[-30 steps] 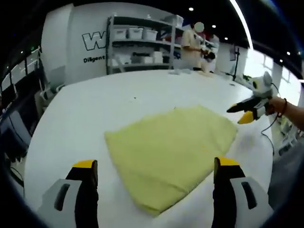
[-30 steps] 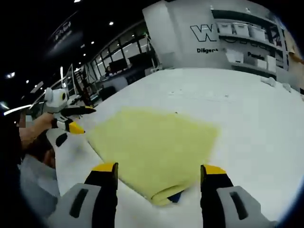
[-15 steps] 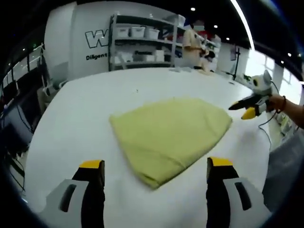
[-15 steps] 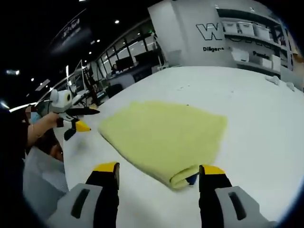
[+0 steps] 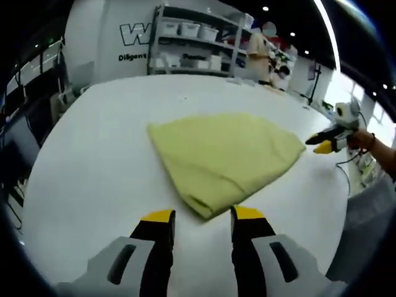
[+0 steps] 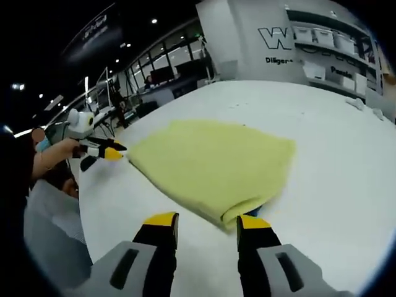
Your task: Fold the garment on the visible template until the final outline fits inside the template.
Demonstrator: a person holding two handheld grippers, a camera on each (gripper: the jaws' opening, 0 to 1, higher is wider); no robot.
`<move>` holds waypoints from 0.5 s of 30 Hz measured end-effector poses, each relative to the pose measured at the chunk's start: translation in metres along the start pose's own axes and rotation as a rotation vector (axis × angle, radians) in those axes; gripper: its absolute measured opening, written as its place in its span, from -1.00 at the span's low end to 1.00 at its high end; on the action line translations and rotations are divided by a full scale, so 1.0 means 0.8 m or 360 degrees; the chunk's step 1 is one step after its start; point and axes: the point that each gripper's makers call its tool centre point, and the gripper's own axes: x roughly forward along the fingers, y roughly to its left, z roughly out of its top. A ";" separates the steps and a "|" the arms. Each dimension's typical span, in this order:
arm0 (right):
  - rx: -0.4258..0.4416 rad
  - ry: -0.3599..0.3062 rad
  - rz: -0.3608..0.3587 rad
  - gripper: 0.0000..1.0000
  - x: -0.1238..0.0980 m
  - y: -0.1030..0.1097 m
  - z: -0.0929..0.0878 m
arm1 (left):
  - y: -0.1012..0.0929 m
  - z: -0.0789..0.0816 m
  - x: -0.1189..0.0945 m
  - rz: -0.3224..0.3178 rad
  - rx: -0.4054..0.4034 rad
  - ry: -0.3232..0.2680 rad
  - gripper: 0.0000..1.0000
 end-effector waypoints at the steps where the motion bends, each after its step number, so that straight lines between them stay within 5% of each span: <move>1: 0.0004 0.0008 -0.0006 -0.49 0.001 -0.001 -0.002 | -0.001 -0.002 0.001 -0.0004 -0.0004 0.0008 -0.46; 15: -0.0001 0.0007 -0.0095 -0.84 0.006 -0.014 -0.010 | -0.005 -0.009 0.015 -0.0068 -0.0084 0.0025 -0.91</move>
